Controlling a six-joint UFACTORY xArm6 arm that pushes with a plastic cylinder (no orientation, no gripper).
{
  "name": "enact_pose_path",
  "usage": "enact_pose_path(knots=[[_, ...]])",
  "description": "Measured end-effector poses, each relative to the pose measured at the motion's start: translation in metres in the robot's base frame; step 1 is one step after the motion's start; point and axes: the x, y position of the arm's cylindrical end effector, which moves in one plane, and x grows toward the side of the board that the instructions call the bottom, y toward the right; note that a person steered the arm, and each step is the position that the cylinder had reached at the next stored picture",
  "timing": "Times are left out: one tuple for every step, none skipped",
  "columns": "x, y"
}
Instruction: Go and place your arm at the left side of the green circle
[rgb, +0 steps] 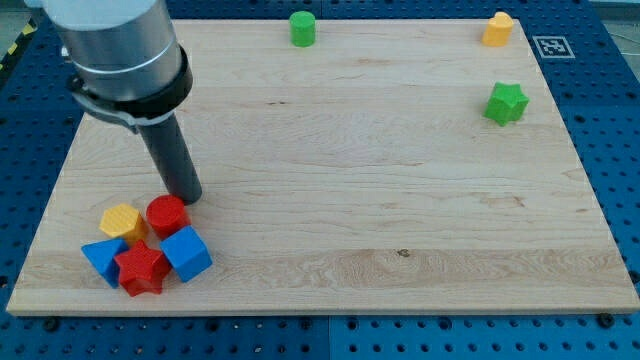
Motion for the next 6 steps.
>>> enact_pose_path(knots=[[0.014,-0.005],[0.008,-0.005],[-0.035,-0.005],[-0.106,-0.005],[-0.178,-0.002],[-0.248,0.011]])
